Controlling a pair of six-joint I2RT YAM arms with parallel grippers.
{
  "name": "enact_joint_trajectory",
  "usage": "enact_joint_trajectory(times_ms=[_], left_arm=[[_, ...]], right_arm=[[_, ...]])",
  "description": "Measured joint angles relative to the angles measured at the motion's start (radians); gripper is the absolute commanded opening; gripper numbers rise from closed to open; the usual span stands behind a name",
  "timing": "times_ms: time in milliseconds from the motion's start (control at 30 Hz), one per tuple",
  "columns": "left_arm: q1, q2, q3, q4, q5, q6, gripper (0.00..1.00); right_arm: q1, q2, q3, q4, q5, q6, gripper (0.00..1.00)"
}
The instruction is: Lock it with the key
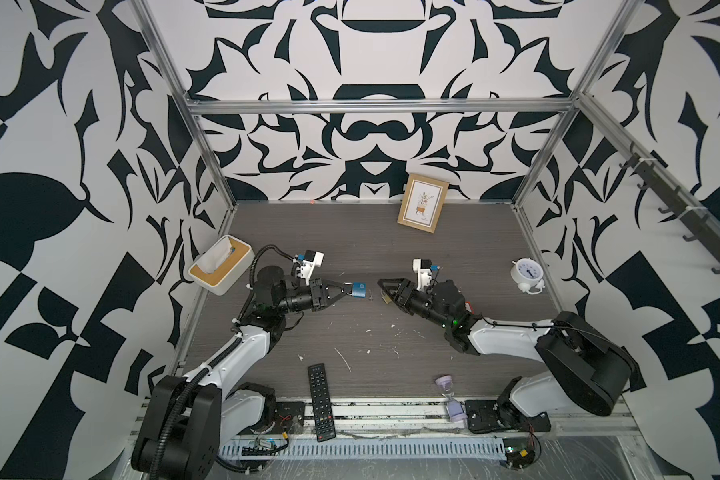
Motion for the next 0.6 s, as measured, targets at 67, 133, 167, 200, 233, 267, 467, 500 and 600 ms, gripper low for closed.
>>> enact_joint_trajectory(times_ms=[67, 133, 167, 200, 233, 267, 467, 500, 600], left_arm=[[0.000, 0.000, 0.002, 0.002, 0.014, -0.001, 0.00], [0.000, 0.000, 0.002, 0.003, 0.024, -0.005, 0.00], [0.000, 0.000, 0.002, 0.003, 0.027, -0.006, 0.00], [0.000, 0.000, 0.002, 0.003, 0.028, -0.008, 0.00], [0.000, 0.000, 0.002, 0.003, 0.028, -0.008, 0.00], [0.000, 0.000, 0.002, 0.003, 0.028, -0.010, 0.00], [0.000, 0.000, 0.002, 0.003, 0.027, -0.013, 0.00], [0.000, 0.002, 0.002, 0.003, 0.028, -0.014, 0.00], [0.000, 0.015, 0.002, 0.013, 0.028, -0.020, 0.00]], right_arm=[[-0.006, 0.021, 0.000, 0.080, -0.068, 0.018, 0.60], [-0.005, 0.046, 0.003, 0.145, -0.118, 0.038, 0.59], [-0.005, 0.061, 0.006, 0.177, -0.139, 0.048, 0.58], [-0.005, 0.074, 0.010, 0.203, -0.158, 0.056, 0.57], [-0.004, 0.087, 0.016, 0.226, -0.176, 0.065, 0.57], [-0.002, 0.099, 0.020, 0.249, -0.190, 0.071, 0.56], [0.009, 0.128, 0.023, 0.332, -0.237, 0.098, 0.53], [0.011, 0.129, 0.023, 0.336, -0.242, 0.100, 0.53], [0.019, 0.129, 0.029, 0.336, -0.257, 0.099, 0.51]])
